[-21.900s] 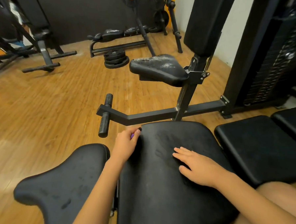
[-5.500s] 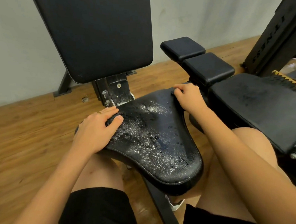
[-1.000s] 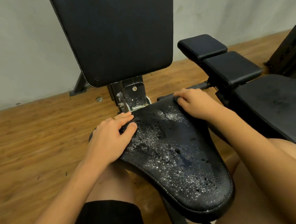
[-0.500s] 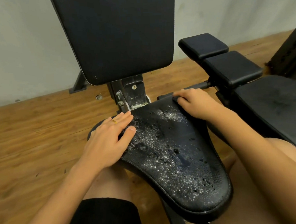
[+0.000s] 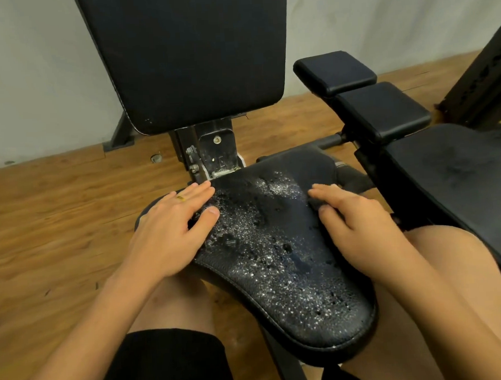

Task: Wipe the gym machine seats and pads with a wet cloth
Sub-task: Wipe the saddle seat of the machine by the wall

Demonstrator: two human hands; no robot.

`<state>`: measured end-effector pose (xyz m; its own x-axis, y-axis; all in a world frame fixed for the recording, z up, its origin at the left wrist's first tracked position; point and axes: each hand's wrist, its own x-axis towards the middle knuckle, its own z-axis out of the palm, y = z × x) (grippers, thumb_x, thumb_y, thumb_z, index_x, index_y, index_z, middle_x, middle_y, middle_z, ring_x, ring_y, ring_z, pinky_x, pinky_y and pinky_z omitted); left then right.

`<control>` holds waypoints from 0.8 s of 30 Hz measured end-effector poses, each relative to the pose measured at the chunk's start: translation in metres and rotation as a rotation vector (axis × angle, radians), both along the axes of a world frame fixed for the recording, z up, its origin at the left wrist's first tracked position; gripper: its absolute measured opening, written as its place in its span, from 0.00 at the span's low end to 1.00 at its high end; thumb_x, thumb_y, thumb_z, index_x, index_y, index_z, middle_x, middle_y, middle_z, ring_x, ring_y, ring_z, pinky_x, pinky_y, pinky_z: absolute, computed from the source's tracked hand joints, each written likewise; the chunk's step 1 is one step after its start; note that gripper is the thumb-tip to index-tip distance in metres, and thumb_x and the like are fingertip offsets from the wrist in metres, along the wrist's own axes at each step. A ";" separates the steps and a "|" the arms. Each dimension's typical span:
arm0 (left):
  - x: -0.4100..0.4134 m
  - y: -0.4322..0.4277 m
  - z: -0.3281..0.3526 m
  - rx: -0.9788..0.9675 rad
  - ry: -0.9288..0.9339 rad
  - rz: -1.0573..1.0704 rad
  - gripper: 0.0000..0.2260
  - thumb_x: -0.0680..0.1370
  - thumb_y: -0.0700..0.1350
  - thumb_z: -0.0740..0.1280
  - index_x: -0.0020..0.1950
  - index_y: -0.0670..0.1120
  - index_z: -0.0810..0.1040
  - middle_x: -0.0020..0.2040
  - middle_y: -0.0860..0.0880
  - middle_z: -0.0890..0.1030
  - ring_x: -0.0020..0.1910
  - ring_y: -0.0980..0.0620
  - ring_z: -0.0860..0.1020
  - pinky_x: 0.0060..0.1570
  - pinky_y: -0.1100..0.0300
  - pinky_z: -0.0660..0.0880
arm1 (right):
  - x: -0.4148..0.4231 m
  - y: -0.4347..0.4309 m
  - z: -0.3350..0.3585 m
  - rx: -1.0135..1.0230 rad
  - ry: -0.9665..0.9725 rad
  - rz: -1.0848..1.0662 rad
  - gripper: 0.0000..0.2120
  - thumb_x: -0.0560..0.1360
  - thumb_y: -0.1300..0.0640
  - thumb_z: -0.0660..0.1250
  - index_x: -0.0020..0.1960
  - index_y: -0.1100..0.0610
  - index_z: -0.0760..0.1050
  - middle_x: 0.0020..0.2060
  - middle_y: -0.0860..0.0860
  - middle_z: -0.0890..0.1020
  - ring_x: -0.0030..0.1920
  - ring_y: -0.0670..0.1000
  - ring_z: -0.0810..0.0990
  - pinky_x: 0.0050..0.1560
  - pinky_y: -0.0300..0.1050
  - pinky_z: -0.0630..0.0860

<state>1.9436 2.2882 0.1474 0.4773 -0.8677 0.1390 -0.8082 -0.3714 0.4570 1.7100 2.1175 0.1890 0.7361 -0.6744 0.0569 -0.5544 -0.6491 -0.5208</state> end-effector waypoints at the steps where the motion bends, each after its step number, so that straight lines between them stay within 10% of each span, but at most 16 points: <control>1: 0.000 0.000 0.000 0.001 0.001 0.004 0.32 0.76 0.67 0.47 0.75 0.56 0.69 0.75 0.62 0.65 0.74 0.66 0.59 0.76 0.58 0.56 | 0.000 0.001 -0.002 0.000 -0.026 -0.014 0.17 0.82 0.57 0.58 0.69 0.50 0.74 0.70 0.45 0.73 0.75 0.49 0.64 0.72 0.52 0.65; 8: -0.003 -0.003 -0.001 0.046 -0.007 0.014 0.33 0.75 0.68 0.46 0.76 0.57 0.68 0.75 0.63 0.63 0.76 0.63 0.59 0.77 0.53 0.57 | 0.036 -0.042 -0.005 -0.055 0.099 0.056 0.17 0.82 0.59 0.56 0.69 0.54 0.74 0.69 0.51 0.76 0.76 0.50 0.62 0.68 0.52 0.68; 18: -0.008 -0.001 0.003 0.056 -0.015 0.027 0.33 0.75 0.68 0.45 0.76 0.57 0.67 0.76 0.63 0.63 0.76 0.62 0.59 0.77 0.55 0.56 | -0.061 0.064 0.013 0.014 -0.108 0.056 0.21 0.76 0.49 0.57 0.66 0.45 0.77 0.65 0.35 0.75 0.72 0.38 0.65 0.67 0.41 0.68; 24: -0.009 -0.004 0.002 0.061 -0.003 0.019 0.33 0.75 0.67 0.46 0.76 0.57 0.67 0.76 0.63 0.63 0.76 0.62 0.60 0.77 0.53 0.56 | -0.009 0.006 0.002 -0.017 -0.023 0.028 0.15 0.81 0.57 0.58 0.65 0.53 0.76 0.65 0.51 0.79 0.72 0.52 0.70 0.66 0.55 0.71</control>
<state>1.9344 2.2842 0.1496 0.4935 -0.8654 0.0875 -0.8021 -0.4139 0.4305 1.7008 2.1232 0.1913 0.7531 -0.6524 0.0850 -0.5240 -0.6729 -0.5221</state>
